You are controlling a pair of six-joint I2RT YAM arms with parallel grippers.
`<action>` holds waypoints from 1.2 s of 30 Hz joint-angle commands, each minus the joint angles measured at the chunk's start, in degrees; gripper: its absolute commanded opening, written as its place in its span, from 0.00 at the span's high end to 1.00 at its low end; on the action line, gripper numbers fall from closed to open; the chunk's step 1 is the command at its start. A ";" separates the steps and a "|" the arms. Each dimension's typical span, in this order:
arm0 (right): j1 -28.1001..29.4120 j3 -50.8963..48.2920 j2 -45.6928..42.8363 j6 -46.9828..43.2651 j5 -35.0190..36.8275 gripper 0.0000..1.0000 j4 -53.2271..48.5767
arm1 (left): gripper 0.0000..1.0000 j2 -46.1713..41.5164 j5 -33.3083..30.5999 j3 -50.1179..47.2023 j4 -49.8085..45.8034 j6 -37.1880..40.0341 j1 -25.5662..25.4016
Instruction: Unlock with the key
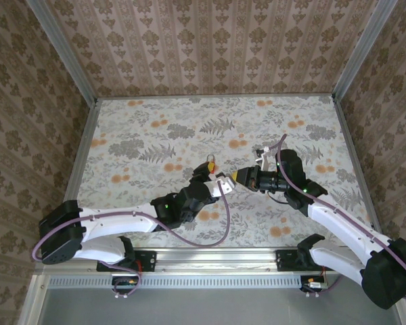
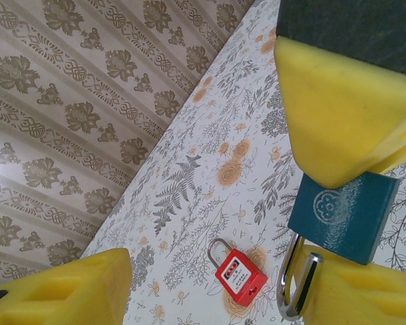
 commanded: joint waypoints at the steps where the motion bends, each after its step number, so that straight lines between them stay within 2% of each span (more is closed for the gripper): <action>1: 0.37 -0.97 -0.99 0.07 -1.48 0.85 0.94 | 0.36 -2.20 -0.95 -0.57 0.82 0.62 0.78; 13: 0.76 -2.05 0.93 -2.53 -1.90 0.85 -0.23 | 0.36 -3.49 1.23 -1.02 0.10 -0.69 3.19; 26: 1.67 -1.28 4.93 -3.58 1.13 0.85 2.81 | 0.38 -4.08 3.34 -1.71 -2.94 -5.44 2.25; 36: 2.20 -1.20 9.85 -3.49 0.17 0.85 6.50 | 0.38 -5.02 1.50 -3.60 -4.38 -7.64 1.62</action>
